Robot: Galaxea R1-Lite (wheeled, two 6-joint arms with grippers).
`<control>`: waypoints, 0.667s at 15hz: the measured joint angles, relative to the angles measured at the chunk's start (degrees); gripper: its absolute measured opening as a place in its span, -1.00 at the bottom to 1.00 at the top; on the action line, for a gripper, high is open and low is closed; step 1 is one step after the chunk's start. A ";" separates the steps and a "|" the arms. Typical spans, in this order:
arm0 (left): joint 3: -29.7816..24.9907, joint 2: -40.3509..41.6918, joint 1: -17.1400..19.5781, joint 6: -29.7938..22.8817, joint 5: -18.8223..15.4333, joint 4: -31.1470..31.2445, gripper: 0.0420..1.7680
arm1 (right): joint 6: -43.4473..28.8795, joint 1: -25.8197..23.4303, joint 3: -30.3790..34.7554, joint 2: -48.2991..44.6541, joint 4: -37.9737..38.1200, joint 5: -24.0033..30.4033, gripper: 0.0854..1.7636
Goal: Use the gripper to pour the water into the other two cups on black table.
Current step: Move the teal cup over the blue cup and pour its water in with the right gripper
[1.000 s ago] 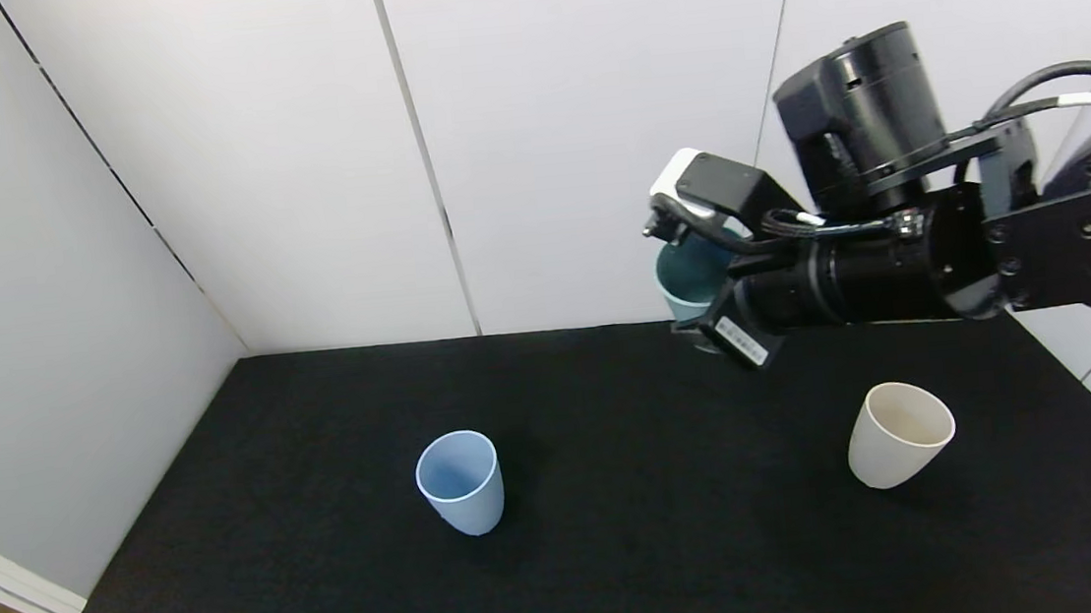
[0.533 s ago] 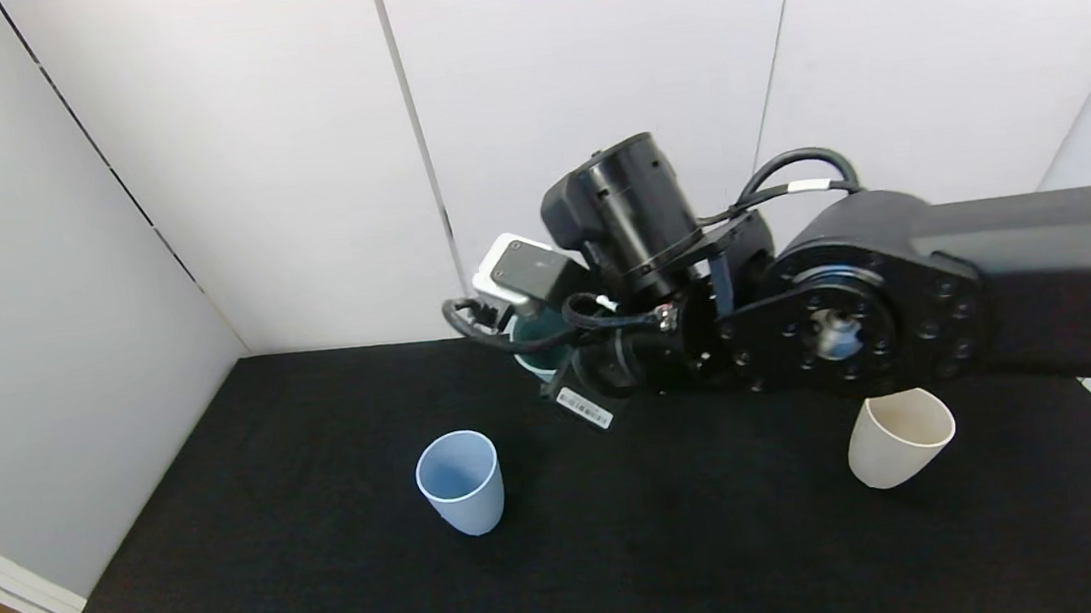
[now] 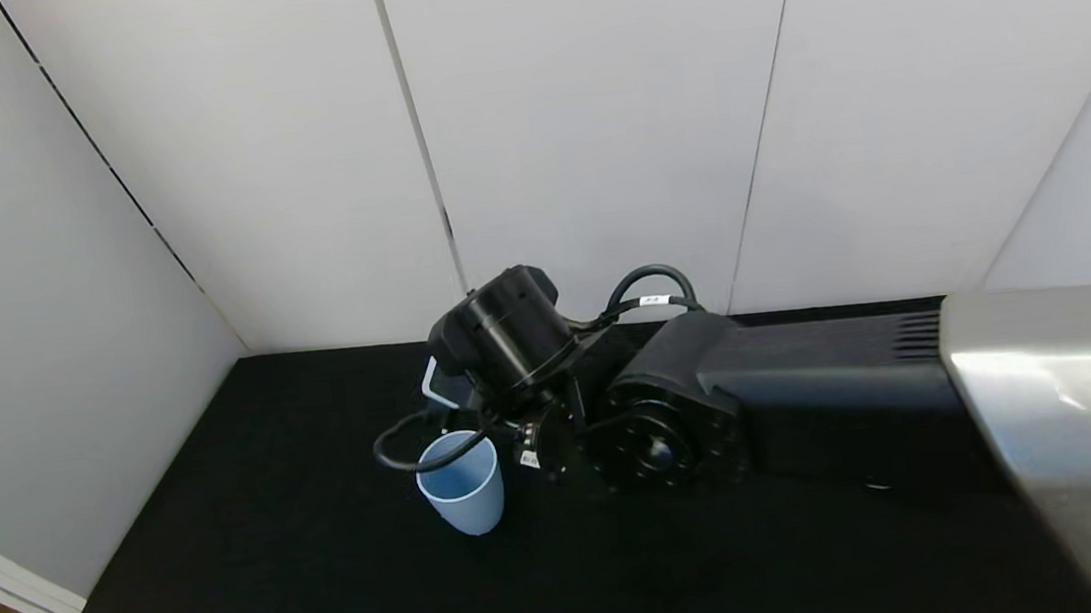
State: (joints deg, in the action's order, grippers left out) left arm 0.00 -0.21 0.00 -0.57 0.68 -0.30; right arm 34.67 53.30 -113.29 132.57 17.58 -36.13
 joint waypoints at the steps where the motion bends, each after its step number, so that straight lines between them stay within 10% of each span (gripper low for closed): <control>1: 0.00 0.00 0.00 -0.02 -0.02 -0.02 0.94 | 1.21 0.32 -0.09 0.98 -0.24 -1.44 0.33; 10: 0.00 0.00 -0.02 0.00 -0.02 -0.05 0.94 | 7.61 2.55 -0.20 5.41 -12.62 -4.79 0.33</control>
State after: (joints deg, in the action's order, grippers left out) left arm 0.00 -0.21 -0.02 -0.57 0.66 -0.35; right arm 42.28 55.85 -113.48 137.99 4.96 -40.92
